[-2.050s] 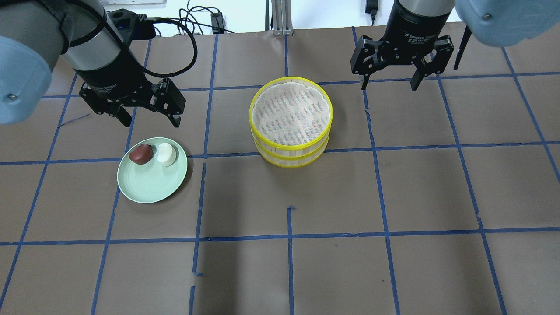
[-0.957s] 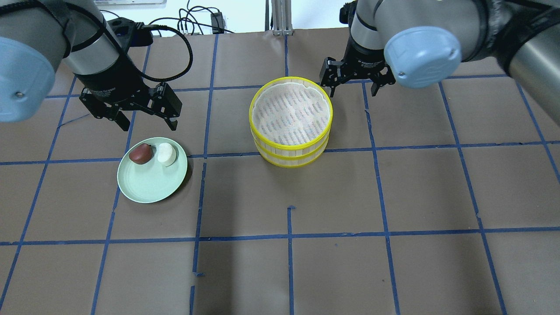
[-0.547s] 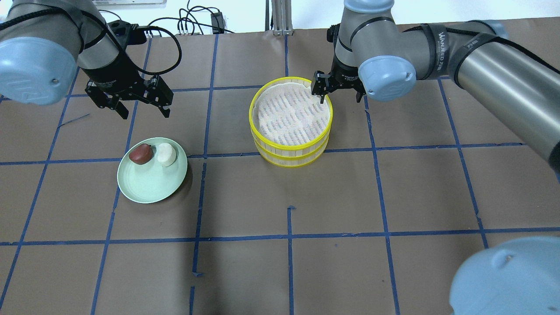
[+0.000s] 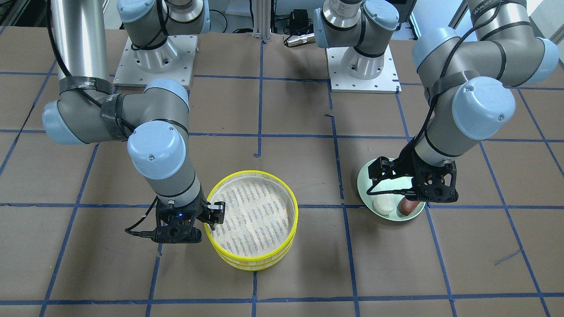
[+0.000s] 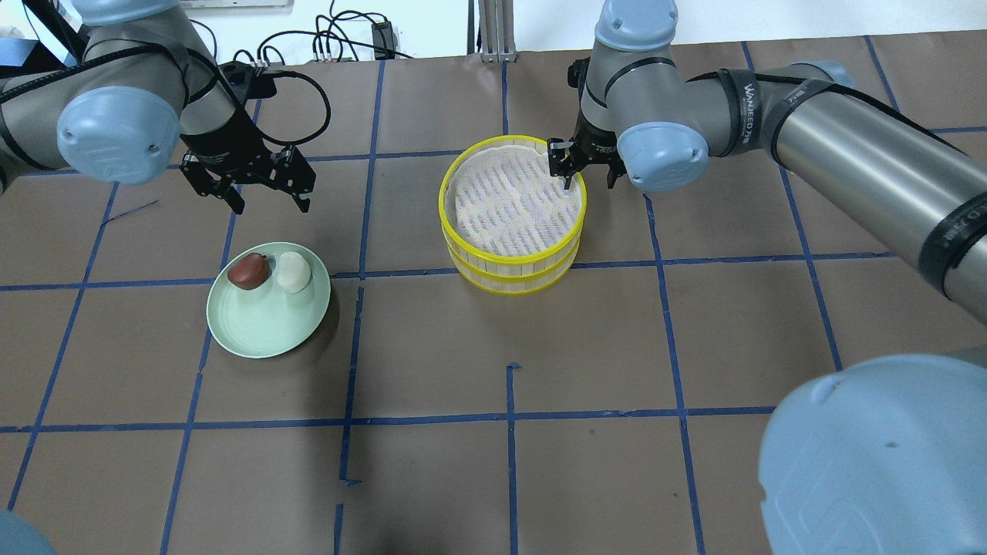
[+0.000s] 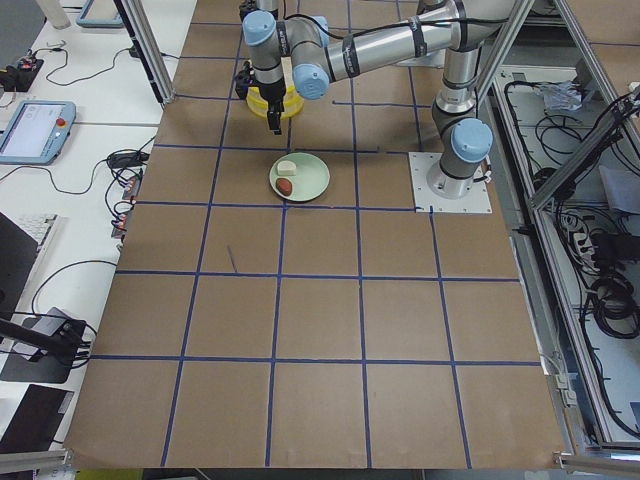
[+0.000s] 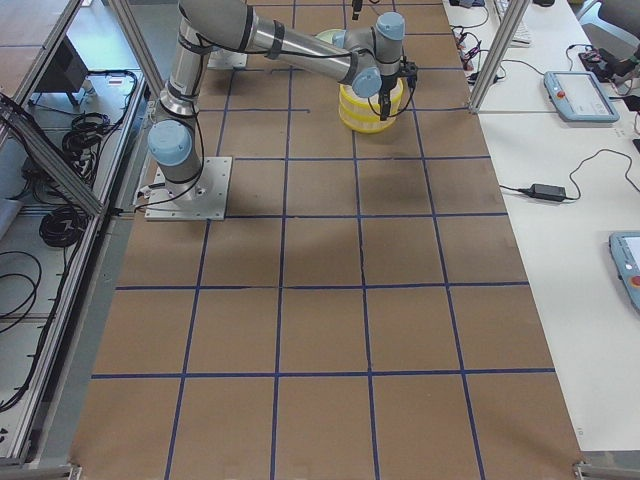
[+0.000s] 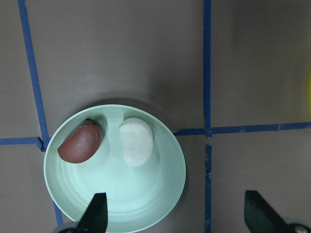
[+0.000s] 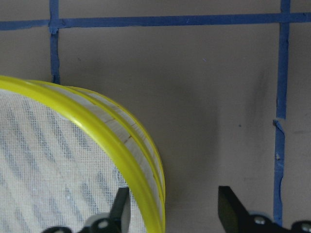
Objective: Place buns in different layers of steamer
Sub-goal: 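Grasp the top steamer tier rim with the right gripper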
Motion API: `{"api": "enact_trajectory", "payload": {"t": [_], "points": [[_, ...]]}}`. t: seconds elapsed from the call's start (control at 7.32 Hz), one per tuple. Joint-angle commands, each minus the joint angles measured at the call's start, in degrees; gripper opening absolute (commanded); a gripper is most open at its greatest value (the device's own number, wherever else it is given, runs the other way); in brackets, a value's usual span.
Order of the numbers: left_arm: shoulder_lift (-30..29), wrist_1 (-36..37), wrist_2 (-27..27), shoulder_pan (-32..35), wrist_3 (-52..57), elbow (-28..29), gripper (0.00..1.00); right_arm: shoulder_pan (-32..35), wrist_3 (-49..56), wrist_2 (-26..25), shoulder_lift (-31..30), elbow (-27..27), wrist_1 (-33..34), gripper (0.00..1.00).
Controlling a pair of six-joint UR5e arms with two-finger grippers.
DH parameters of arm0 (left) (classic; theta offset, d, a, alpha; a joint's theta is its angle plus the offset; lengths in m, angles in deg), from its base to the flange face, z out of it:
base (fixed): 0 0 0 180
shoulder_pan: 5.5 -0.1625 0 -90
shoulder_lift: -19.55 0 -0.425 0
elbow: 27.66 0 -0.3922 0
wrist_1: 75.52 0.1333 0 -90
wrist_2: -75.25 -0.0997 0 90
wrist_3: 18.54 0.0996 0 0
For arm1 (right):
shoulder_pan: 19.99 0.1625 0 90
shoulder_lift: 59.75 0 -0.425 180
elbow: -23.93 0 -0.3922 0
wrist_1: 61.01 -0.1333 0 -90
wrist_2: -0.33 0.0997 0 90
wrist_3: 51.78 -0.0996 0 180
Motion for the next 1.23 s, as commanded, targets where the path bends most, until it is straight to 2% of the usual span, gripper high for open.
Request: {"api": "enact_trajectory", "payload": {"t": [0.0,0.27,0.55,0.68,0.82,0.96,1.09], "points": [[-0.3,0.2,0.0,0.0,0.1,-0.5,1.0,0.0,-0.5,-0.2,-0.4,-0.4,-0.8,0.12],[-0.3,1.3,0.0,0.0,0.0,-0.5,1.0,0.0,-0.6,-0.4,-1.8,-0.2,-0.9,0.11],[-0.3,1.3,-0.1,-0.2,0.3,-0.5,1.0,-0.3,0.3,-1.0,-5.4,0.3,-6.9,0.11],[-1.2,1.3,-2.4,-0.2,0.1,-0.6,1.0,-1.1,0.6,-1.0,-7.2,0.8,-9.4,0.11],[-4.1,3.9,-2.4,-0.2,0.1,-0.8,1.0,-2.5,2.8,-1.7,-9.7,3.0,-14.7,0.12],[-7.7,9.1,-2.7,-0.4,1.5,-1.7,1.0,-6.4,4.2,-2.5,-14.6,5.8,-26.3,0.12],[-9.4,11.6,-2.2,-0.5,1.4,-3.5,1.0,-9.1,4.5,-2.5,-19.8,6.3,-31.0,0.12]]}}
